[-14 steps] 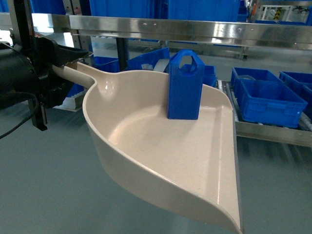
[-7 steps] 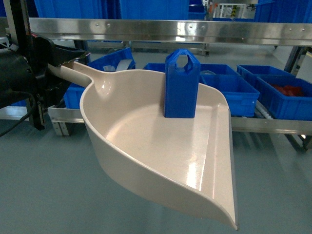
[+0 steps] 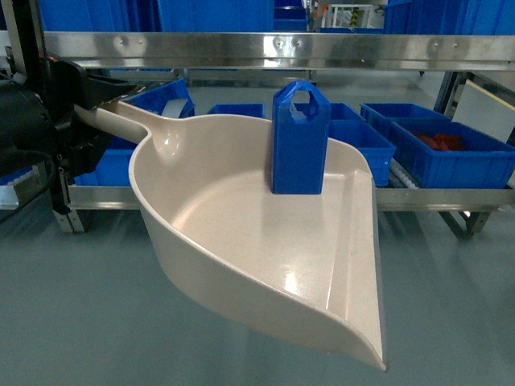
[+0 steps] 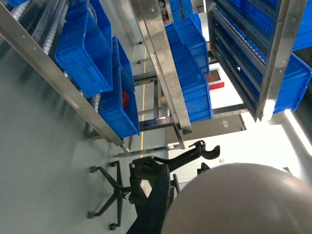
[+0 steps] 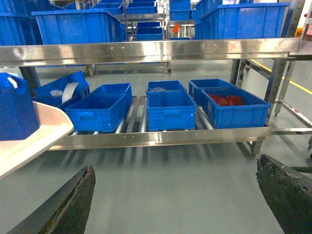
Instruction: Place part in tray to right shelf
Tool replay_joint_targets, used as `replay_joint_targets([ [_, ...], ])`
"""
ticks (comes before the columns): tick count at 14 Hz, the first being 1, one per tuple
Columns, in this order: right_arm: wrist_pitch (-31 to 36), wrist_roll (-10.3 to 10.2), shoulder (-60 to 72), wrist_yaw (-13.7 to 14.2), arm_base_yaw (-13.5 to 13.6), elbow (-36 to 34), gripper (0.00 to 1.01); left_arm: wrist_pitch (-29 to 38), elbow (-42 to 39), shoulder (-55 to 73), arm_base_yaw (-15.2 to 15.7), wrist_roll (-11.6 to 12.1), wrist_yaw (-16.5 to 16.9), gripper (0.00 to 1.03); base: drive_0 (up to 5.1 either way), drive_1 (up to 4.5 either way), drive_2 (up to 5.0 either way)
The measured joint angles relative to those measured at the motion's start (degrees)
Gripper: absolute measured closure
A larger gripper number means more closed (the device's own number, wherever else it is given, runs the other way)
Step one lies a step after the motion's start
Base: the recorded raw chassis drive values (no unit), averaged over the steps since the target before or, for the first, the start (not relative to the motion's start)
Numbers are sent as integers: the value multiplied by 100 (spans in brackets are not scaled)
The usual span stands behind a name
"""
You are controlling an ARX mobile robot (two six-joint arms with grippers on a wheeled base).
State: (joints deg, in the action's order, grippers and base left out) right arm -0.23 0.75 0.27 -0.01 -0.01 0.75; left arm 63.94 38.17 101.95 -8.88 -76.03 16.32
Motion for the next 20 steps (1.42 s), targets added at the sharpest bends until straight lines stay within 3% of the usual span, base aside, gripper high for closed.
replay_joint_targets([
  [20,-4,-11,0,0,0,0,3,-4,2,0,-28,0,20,91,0,0,0],
])
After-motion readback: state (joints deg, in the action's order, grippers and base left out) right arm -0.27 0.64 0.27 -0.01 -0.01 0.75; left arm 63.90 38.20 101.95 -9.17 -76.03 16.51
